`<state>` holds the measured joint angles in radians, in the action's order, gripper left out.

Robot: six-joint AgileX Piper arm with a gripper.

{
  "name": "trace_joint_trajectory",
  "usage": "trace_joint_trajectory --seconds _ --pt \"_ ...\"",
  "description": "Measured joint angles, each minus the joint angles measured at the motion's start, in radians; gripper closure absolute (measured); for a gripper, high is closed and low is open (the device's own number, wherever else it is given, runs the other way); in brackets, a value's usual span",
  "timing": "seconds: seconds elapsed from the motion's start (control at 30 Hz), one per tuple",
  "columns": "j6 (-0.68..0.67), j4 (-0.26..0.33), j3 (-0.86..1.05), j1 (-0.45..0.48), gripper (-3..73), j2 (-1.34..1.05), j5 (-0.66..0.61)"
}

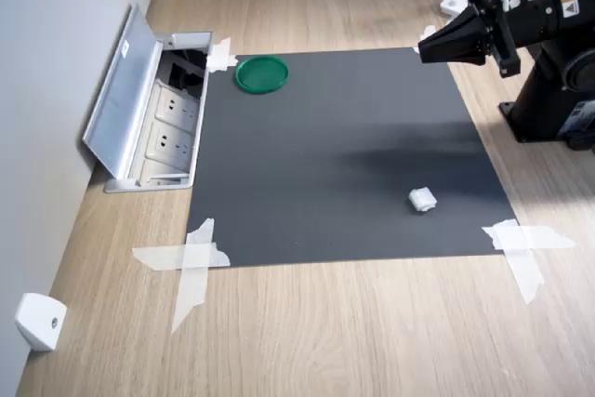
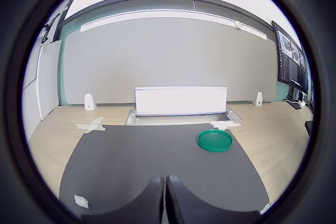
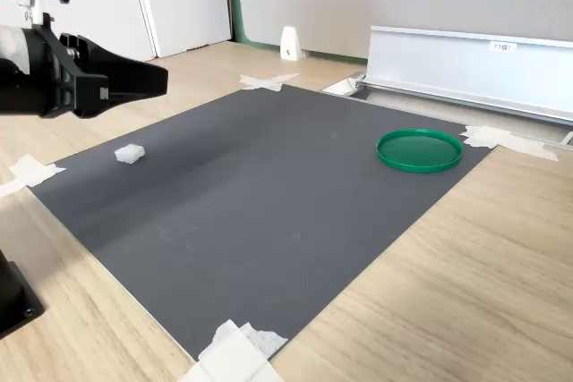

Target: Grasp a white terminal and put it on the green lid.

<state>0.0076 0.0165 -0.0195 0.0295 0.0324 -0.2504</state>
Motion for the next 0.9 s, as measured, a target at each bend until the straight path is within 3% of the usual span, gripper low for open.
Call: trace_joint_trajectory --seconds 0.9 --pt "0.0 0.0 -0.005 0.0 70.4 0.016 0.0"
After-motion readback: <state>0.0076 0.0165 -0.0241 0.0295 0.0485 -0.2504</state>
